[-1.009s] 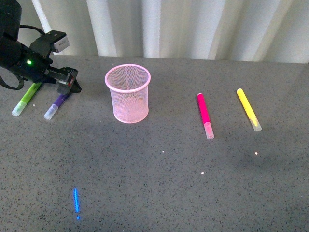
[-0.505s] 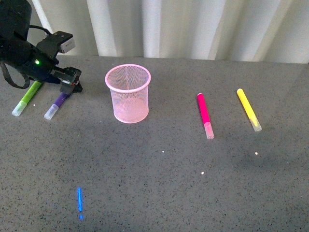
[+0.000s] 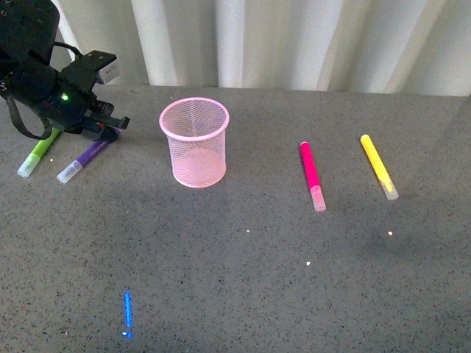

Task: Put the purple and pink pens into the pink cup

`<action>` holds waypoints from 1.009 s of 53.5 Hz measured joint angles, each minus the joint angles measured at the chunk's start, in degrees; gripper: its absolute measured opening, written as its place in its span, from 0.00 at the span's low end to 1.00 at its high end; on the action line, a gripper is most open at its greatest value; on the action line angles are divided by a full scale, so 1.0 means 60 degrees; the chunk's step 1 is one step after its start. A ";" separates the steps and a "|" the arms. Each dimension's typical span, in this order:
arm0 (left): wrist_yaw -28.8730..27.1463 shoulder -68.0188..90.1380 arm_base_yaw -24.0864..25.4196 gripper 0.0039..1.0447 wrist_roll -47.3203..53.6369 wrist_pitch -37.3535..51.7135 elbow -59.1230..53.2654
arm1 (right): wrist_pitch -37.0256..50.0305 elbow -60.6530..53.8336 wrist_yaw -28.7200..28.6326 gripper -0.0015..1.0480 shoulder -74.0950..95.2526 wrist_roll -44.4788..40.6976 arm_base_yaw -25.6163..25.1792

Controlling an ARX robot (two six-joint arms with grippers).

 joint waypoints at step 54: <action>0.1016 -0.4732 -0.1060 0.12 -0.3883 1.0276 -0.4747 | 0.0000 0.0000 0.0000 0.93 0.0000 0.0000 0.0000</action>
